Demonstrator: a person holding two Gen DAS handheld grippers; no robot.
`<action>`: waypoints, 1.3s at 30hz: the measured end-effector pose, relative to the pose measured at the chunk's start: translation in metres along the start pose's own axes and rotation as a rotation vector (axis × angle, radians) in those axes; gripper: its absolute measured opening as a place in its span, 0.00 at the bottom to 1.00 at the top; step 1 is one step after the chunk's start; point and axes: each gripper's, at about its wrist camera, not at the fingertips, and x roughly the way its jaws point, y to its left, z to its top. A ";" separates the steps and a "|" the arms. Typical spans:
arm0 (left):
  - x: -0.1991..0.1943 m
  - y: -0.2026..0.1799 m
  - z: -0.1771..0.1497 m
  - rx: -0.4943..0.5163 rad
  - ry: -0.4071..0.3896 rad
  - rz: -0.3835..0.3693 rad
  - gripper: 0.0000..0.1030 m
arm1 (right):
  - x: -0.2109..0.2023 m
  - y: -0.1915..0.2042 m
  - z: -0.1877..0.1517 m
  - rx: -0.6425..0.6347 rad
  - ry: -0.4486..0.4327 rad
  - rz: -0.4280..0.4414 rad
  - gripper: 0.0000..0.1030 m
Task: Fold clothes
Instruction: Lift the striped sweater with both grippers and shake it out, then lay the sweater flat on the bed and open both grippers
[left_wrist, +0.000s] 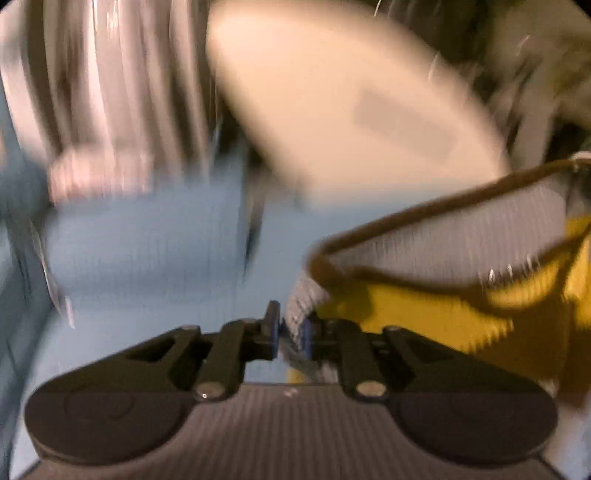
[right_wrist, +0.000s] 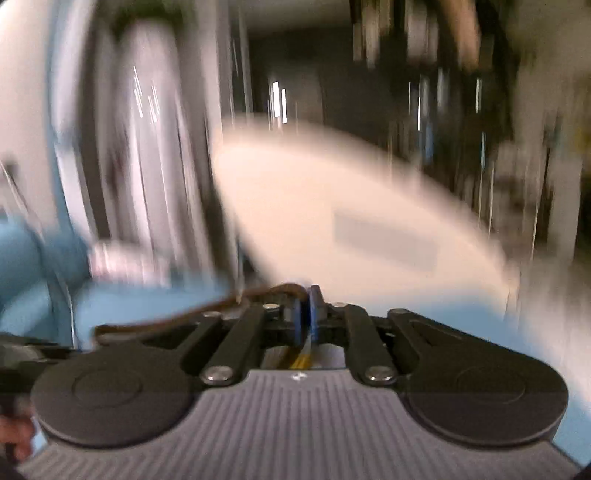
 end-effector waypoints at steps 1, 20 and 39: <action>0.012 0.003 -0.007 -0.006 0.026 0.002 0.22 | 0.014 -0.001 -0.024 -0.033 0.059 -0.015 0.35; 0.033 0.020 -0.176 -0.156 0.068 -0.253 0.68 | 0.012 -0.081 -0.234 0.387 0.311 0.190 0.10; -0.018 0.044 -0.172 -0.056 -0.059 -0.042 0.84 | -0.109 -0.115 -0.218 0.016 0.029 -0.400 0.66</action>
